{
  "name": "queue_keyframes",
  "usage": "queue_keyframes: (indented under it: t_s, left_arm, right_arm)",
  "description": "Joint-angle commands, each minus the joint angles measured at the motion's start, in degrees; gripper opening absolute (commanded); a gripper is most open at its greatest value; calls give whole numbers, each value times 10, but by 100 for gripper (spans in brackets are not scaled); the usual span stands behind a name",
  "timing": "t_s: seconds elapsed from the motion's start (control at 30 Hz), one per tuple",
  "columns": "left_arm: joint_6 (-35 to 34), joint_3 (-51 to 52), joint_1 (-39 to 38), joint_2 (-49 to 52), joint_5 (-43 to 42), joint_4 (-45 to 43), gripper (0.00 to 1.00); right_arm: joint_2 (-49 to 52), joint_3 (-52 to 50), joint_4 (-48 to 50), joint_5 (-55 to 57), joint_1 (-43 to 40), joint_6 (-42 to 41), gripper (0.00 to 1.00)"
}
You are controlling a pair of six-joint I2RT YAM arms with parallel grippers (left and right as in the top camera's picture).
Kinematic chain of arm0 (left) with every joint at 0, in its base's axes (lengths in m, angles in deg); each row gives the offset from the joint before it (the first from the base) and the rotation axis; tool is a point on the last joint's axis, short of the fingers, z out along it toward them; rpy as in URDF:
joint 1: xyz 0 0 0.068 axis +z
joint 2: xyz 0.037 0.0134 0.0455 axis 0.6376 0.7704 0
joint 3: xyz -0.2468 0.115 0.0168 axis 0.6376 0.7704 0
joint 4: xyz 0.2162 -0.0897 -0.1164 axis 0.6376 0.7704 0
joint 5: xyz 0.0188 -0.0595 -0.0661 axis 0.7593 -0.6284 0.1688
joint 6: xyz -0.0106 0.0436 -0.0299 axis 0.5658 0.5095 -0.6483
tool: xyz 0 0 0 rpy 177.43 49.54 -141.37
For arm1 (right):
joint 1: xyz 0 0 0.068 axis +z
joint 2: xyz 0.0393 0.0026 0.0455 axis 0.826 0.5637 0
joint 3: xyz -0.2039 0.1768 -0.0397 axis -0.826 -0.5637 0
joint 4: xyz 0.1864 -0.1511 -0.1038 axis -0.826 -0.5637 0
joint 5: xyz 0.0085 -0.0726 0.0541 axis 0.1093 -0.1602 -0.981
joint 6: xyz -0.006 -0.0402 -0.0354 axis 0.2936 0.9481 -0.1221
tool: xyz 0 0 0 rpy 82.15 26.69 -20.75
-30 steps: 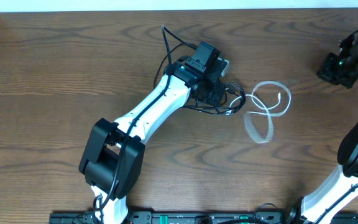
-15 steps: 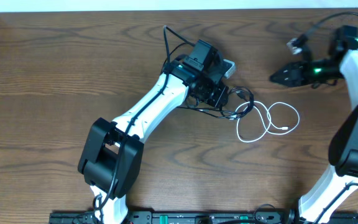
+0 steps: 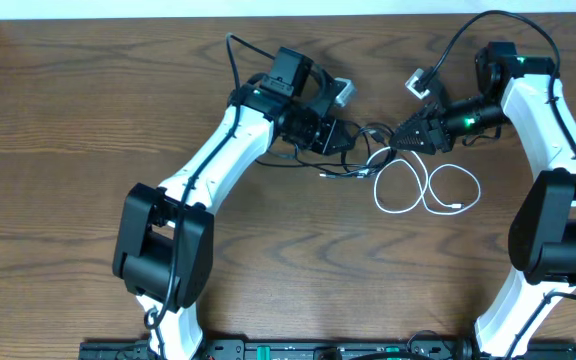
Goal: Untangle cables
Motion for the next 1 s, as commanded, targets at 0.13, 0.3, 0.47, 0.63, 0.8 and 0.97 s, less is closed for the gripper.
queue_keyframes:
  t_s: [0.13, 0.3, 0.47, 0.63, 0.8, 0.97]
  left_arm:
    - [0, -2, 30, -2, -72, 0, 7]
    - [-1, -2, 35, -2, -78, 0, 7]
    - [-1, -2, 35, -2, -77, 5, 7]
    - [-1, -2, 35, -2, -77, 4, 7]
    - [-1, -2, 39, -2, -77, 4, 8]
    - [-1, -2, 48, -2, -77, 4, 7]
  right_arm:
    - [3, 1, -3, -47, 1, 20, 45]
    - [3, 1, -8, -46, 14, 24, 41]
    - [3, 1, -7, -46, 19, 24, 15]
    - [3, 1, -8, -37, 18, 23, 1]
    - [3, 1, -14, -17, 18, 23, 29]
    - [3, 1, -14, -17, 18, 23, 32]
